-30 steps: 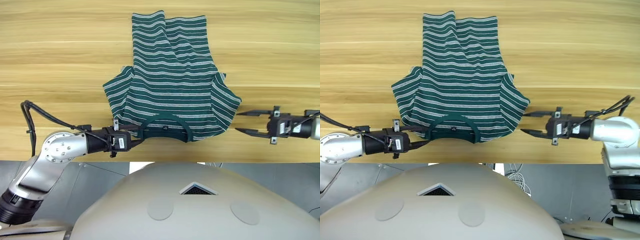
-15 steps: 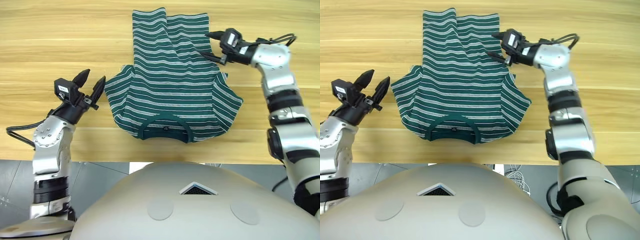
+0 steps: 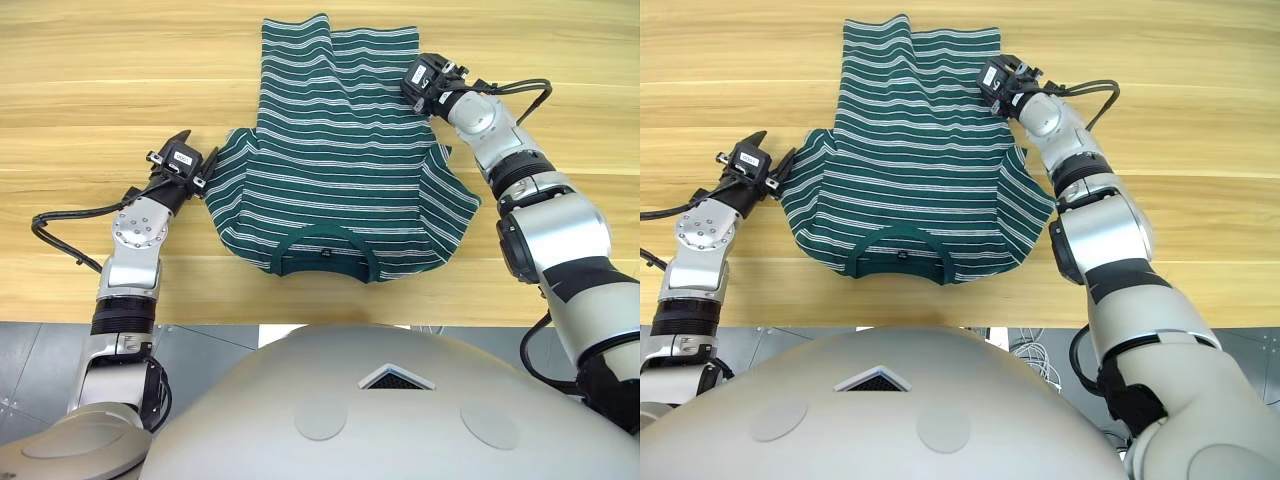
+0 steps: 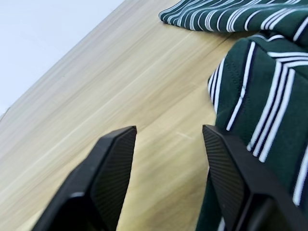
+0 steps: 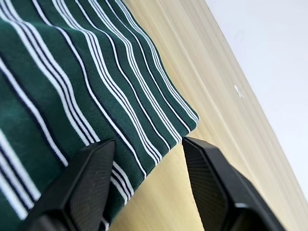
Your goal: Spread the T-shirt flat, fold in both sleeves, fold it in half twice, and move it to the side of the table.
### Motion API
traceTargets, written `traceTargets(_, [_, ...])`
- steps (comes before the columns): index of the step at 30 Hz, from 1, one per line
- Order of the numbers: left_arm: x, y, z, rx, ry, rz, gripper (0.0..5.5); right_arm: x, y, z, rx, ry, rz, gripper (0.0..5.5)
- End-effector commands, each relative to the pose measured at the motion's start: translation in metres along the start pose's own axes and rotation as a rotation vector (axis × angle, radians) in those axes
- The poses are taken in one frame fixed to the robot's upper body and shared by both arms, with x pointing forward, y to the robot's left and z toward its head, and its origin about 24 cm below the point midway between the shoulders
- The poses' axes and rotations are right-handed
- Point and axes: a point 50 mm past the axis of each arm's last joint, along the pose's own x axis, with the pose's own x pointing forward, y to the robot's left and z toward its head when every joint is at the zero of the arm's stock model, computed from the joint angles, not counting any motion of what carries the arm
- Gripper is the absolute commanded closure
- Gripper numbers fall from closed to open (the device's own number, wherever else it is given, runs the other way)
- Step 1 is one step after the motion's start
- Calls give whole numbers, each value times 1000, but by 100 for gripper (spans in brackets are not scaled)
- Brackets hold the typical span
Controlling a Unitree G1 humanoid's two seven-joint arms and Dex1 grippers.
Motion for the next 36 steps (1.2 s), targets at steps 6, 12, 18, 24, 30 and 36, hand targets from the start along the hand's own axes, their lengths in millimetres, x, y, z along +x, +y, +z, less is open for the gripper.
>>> traceTargets(6, [-34, -26, -21, -13, 109, -5, 306, -8, 6, -21, -25, 66, 1, 289])
traceTargets(12, [-47, -22, -3, -45, 55, 98, 306, -7, -2, -15, -42, 31, -58, 289])
traceTargets(18, [-47, -14, 13, -63, -18, 163, 306, -8, -16, 1, -37, -92, -157, 289])
traceTargets(24, [-79, 46, 23, -221, -154, 468, 306, -18, -36, 35, -82, -385, -264, 289])
traceTargets(30, [-105, 1, -4, -601, -23, 204, 306, -40, 5, 21, -30, -465, -24, 289])
traceTargets(36, [-135, -48, 4, -1181, 26, -168, 233, -51, 24, 10, -18, -403, 89, 289])
